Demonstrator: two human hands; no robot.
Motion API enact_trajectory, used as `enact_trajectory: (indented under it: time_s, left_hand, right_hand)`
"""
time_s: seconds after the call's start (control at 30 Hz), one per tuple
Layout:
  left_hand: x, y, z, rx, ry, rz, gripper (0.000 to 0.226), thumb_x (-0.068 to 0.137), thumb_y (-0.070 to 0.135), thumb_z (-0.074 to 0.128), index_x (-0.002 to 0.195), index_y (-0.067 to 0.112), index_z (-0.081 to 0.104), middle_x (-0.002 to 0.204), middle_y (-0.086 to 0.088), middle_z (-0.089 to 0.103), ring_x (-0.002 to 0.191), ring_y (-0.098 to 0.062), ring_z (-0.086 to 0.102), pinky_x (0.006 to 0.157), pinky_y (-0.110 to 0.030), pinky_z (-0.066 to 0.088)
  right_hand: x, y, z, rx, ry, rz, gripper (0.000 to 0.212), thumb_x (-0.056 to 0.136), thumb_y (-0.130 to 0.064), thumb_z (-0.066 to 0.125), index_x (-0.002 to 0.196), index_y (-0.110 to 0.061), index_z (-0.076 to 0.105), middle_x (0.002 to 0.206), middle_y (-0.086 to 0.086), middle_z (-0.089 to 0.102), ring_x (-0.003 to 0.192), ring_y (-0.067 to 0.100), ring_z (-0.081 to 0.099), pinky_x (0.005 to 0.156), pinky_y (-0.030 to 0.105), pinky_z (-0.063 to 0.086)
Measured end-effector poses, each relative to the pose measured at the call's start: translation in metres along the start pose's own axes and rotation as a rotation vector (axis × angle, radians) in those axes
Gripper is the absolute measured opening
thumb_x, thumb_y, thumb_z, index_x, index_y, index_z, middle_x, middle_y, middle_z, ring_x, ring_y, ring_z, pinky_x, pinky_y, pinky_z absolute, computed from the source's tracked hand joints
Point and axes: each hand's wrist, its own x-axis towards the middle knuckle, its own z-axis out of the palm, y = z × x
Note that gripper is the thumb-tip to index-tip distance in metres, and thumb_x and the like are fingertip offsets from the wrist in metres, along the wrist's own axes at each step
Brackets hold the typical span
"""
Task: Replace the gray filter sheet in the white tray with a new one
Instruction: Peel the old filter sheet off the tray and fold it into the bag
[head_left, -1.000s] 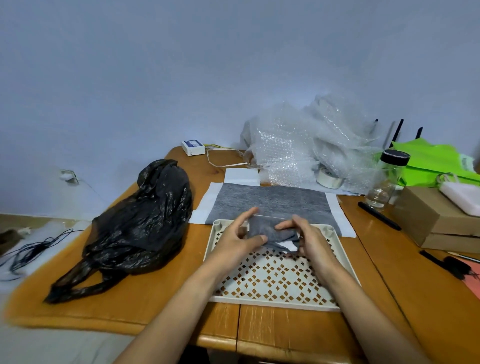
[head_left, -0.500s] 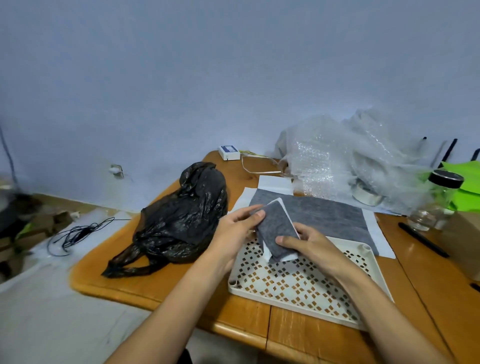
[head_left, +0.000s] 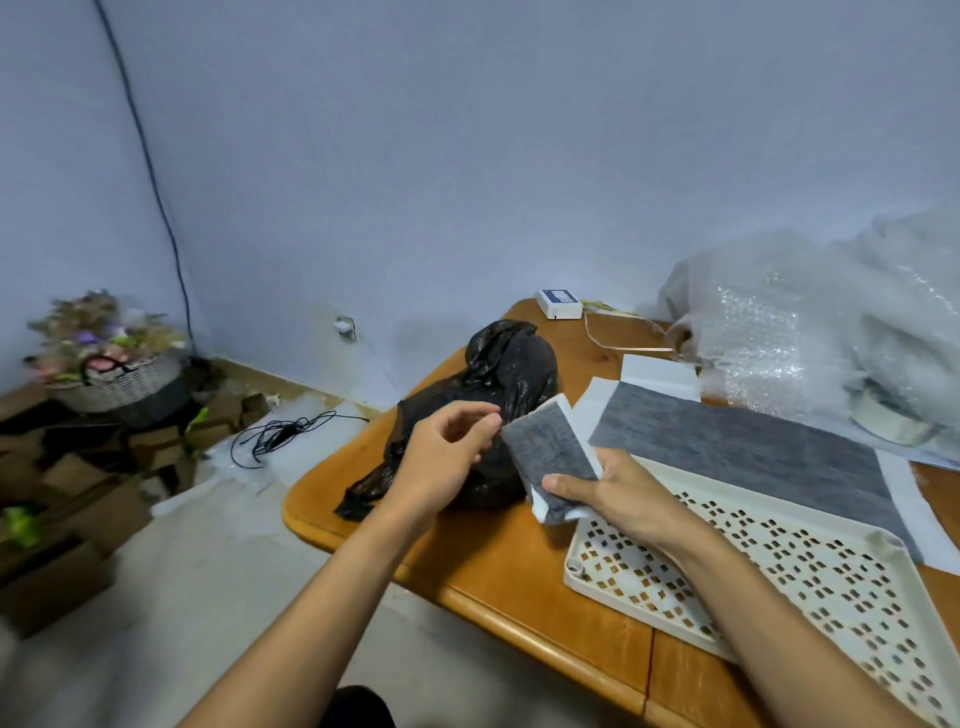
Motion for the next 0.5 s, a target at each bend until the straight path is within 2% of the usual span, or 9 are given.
enact_trajectory:
  time_s: [0.07,0.13,0.23,0.27,0.37,0.43,0.5]
  left_hand:
    - [0.003,-0.005,-0.023,0.026,0.109,0.006,0.014,0.1,0.025,0.06,0.103,0.032,0.072,0.103,0.009,0.073,0.095,-0.009,0.068,0.087,-0.031,0.056]
    - [0.007,-0.011,-0.049,0.167,0.206,0.045,0.021,0.098,0.013,0.058,0.099,0.029,0.071,0.1,0.008,0.072,0.095,-0.011,0.067,0.084,-0.029,0.053]
    - [0.013,-0.031,-0.082,0.432,0.296,-0.004,0.013,0.091,0.022,0.062,0.1,0.03,0.067,0.102,0.007,0.069,0.095,-0.015,0.065,0.084,-0.039,0.055]
    - [0.013,-0.039,-0.088,0.529,0.281,-0.061,0.018,0.088,0.029,0.065,0.106,0.03,0.064,0.108,0.005,0.067,0.098,-0.017,0.064,0.088,-0.042,0.055]
    - [0.009,-0.062,-0.094,0.76,0.159,-0.167,0.056,0.082,0.046,0.069,0.131,0.024,0.053,0.129,-0.001,0.056,0.118,-0.022,0.057,0.098,-0.041,0.049]
    - [0.006,-0.072,-0.09,0.803,0.081,-0.189,0.072,0.082,0.052,0.071,0.142,0.02,0.045,0.137,-0.002,0.05,0.127,-0.023,0.051,0.102,-0.038,0.045]
    - [0.007,-0.081,-0.085,0.845,0.053,-0.189,0.077,0.082,0.048,0.073,0.146,0.018,0.042,0.141,-0.005,0.052,0.13,-0.025,0.05,0.105,-0.039,0.045]
  right_hand:
    - [0.007,-0.001,0.003,-0.018,0.008,-0.004,0.014,0.092,-0.026,0.072,0.101,-0.016,0.071,0.093,0.001,0.078,0.084,0.01,0.075,0.071,0.019,0.052]
    - [0.014,-0.002,0.006,-0.033,0.001,-0.002,0.013,0.093,-0.027,0.07,0.102,-0.017,0.069,0.092,-0.002,0.077,0.082,0.007,0.074,0.068,0.016,0.052]
    - [0.024,0.0,0.012,-0.035,0.012,0.014,0.018,0.094,-0.03,0.069,0.104,-0.015,0.069,0.093,0.003,0.078,0.084,0.014,0.076,0.074,0.028,0.06]
    - [0.027,-0.001,0.014,-0.025,0.027,0.023,0.019,0.095,-0.03,0.068,0.104,-0.013,0.069,0.095,0.006,0.078,0.084,0.018,0.076,0.074,0.029,0.061]
    - [0.032,-0.006,0.021,-0.016,0.08,0.044,0.019,0.098,-0.026,0.064,0.107,-0.01,0.069,0.099,0.01,0.076,0.083,0.019,0.074,0.058,0.016,0.055]
    - [0.035,-0.009,0.025,0.011,0.102,0.053,0.021,0.098,-0.026,0.064,0.11,-0.01,0.068,0.104,0.01,0.076,0.086,0.02,0.074,0.061,0.023,0.059]
    - [0.036,-0.011,0.026,0.011,0.094,0.051,0.021,0.097,-0.028,0.065,0.113,-0.013,0.066,0.106,0.008,0.075,0.089,0.021,0.075,0.071,0.034,0.064]
